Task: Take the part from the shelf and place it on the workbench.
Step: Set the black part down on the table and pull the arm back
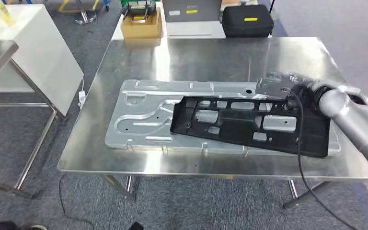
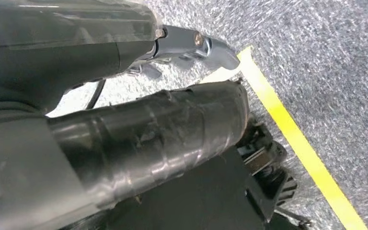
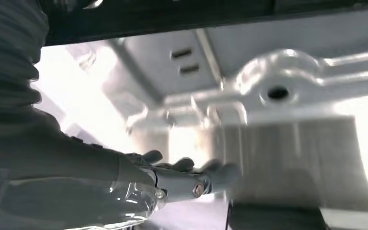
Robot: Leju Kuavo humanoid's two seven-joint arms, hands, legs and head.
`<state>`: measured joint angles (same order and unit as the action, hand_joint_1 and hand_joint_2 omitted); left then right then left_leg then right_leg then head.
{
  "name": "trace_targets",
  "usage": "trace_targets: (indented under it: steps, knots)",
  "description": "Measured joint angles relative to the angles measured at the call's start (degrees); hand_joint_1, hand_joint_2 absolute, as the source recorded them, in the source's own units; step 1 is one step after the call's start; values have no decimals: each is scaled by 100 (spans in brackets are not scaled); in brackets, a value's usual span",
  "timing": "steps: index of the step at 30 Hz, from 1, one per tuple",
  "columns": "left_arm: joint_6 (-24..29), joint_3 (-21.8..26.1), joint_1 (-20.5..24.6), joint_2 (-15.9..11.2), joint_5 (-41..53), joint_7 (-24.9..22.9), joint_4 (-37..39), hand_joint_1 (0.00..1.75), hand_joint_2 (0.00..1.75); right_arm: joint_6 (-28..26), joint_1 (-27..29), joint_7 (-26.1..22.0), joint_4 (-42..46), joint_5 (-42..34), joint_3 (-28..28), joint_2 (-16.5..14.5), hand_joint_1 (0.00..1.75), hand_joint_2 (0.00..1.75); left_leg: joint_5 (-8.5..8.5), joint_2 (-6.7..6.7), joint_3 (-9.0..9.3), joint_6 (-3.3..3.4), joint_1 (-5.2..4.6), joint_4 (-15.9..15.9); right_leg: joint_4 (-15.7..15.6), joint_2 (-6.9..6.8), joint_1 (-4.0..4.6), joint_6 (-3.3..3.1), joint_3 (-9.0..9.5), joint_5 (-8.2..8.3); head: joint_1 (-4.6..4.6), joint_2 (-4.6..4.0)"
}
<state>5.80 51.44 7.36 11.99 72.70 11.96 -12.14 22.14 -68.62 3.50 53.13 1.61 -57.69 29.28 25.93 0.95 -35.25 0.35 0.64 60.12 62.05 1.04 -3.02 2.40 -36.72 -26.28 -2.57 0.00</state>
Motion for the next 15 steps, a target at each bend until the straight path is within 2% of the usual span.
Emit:
trace_targets:
  steps: [2, 3, 4, 6, 7, 8, 9, 10, 11, 13, 14, 15]
  knots:
    - [1, -4, -21, 2, 0, -9, 1, 0, 0, -126, 162, -7, -26, 31, 53, -20, 0, 175, 19, -24, -30, -30, 17, 51, 36, -28, 7, -98, -44, 8, 12, 0]
    - [4, -4, -29, 2, 0, -13, 1, 0, 0, -164, 201, -9, -31, 59, 70, -35, 0, 175, 104, -34, -76, -49, 29, 162, 37, -38, 9, -130, -60, 18, 14, 0]
    - [9, -5, -29, 2, 1, -14, 1, 0, 0, -192, 224, -11, -32, 98, 86, -46, 0, 175, 254, -39, -167, -66, 37, 383, 33, -48, 14, -155, -68, 26, 18, 0]
    - [17, -7, -26, 3, 1, -14, 1, 0, 0, -236, 281, -14, -27, 201, 111, -63, 0, 175, 645, -42, -468, -80, 34, 1084, 21, -72, 45, -183, -75, 38, 21, 0]
    - [19, -8, -29, 3, 1, -14, 1, 0, 0, -256, 327, -15, -20, 267, 116, -70, 0, 175, 786, -42, -617, -69, 29, 1426, 19, -84, 71, -191, -76, 40, 21, 0]
    - [20, -8, -34, 3, 0, -14, 1, 0, 0, -282, 381, -15, -7, 341, 116, -77, 0, 175, 832, -44, -703, -40, 16, 1624, 19, -91, 100, -197, -77, 41, 21, 0]
    - [22, -8, -40, 3, -1, -14, 1, 0, 0, -313, 433, -13, 16, 425, 118, -86, 0, 175, 768, -45, -692, 9, -9, 1611, 19, -95, 132, -204, -75, 40, 21, 0]
    - [27, -8, -44, 3, -2, -14, 1, 0, 0, -353, 474, -10, 50, 529, 122, -101, 0, 175, 613, -46, -576, 78, -44, 1383, 17, -96, 162, -213, -68, 39, 21, 0]
    - [32, -8, -43, 3, -3, -14, 1, 0, 0, -396, 502, -8, 85, 637, 131, -119, 0, 175, 405, -46, -381, 172, -97, 996, 11, -95, 186, -220, -55, 39, 21, 0]
    - [48, -8, -30, -6, -11, -13, -1, 0, 0, -491, 542, -3, 142, 870, 150, -161, 0, 175, 134, -25, -33, 370, -184, 277, -21, -90, 207, -222, -24, 51, 15, 0]
    - [56, -9, -23, -8, -15, -12, -1, 0, 0, -539, 566, -2, 156, 986, 156, -181, 0, 175, 86, -11, 51, 434, -215, 82, -49, -88, 200, -207, -14, 67, 18, 0]
    - [62, -9, -20, -9, -18, -11, -2, 0, 0, -593, 602, -1, 170, 1101, 158, -204, 0, 175, 88, 3, 71, 466, -225, 8, -81, -84, 188, -186, -7, 89, 21, 0]
